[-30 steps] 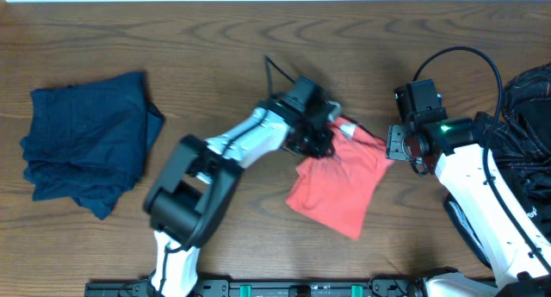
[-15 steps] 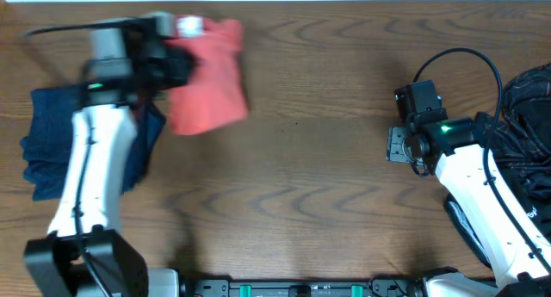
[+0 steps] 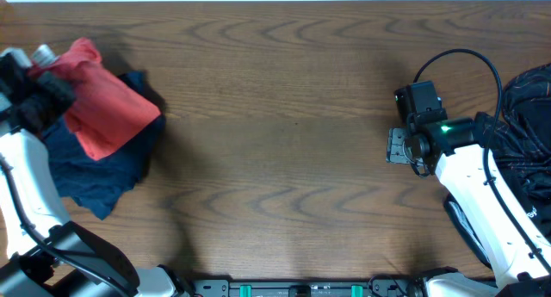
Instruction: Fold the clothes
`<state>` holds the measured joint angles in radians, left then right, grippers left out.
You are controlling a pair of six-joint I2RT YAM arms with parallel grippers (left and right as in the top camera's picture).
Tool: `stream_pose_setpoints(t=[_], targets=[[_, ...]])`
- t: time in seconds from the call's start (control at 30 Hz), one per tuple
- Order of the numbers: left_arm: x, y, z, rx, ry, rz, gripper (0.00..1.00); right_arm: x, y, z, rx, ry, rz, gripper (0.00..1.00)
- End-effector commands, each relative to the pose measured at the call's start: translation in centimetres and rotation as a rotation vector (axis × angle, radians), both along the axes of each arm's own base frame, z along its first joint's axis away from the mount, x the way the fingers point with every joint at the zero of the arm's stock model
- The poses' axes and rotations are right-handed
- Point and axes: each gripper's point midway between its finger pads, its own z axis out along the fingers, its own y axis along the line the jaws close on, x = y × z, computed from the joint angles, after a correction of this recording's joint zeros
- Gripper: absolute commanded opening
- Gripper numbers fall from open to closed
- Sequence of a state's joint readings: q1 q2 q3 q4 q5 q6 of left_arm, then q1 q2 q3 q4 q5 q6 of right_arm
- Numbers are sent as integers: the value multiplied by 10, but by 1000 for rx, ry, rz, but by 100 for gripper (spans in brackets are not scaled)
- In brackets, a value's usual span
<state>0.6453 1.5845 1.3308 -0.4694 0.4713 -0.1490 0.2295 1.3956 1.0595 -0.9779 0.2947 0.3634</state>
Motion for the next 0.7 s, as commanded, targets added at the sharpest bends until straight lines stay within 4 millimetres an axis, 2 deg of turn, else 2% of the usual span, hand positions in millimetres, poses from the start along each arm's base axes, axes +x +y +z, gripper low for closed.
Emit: stream_pose_setpoints(t=[0.0,0.03,0.07,0.13,0.2,0.33,0.47,0.57,0.6,0.67], targets=[[-8,16,-8,-10,16,35,9,4,-4,10,8,-36,-33,70],[-10,18,-9,-12,20,42,17,4,-4,10,8,-35,-33,70],[-12,22,-9,-10,23,53,30,3,-4,10,8,-35,-33,70],[-17,30,-10,-1,31,80,65,3,-4,10,8,-34,-33,70],[-23,39,-11,-31,34,145,84,3,-4,10,8,-33,-32,71],[-40,56,-19,-77,76,285,88,3,-4,10,8,-34,-32,72],[-36,52,-16,-97,56,263,88,4,-4,10,9,-39,-32,73],[-15,23,-6,-159,-14,136,88,6,-4,10,11,-44,-33,76],[-5,8,-1,-179,-39,78,87,7,-3,11,14,-50,-32,80],[10,-23,2,-192,-52,-21,87,10,3,11,46,-59,-23,97]])
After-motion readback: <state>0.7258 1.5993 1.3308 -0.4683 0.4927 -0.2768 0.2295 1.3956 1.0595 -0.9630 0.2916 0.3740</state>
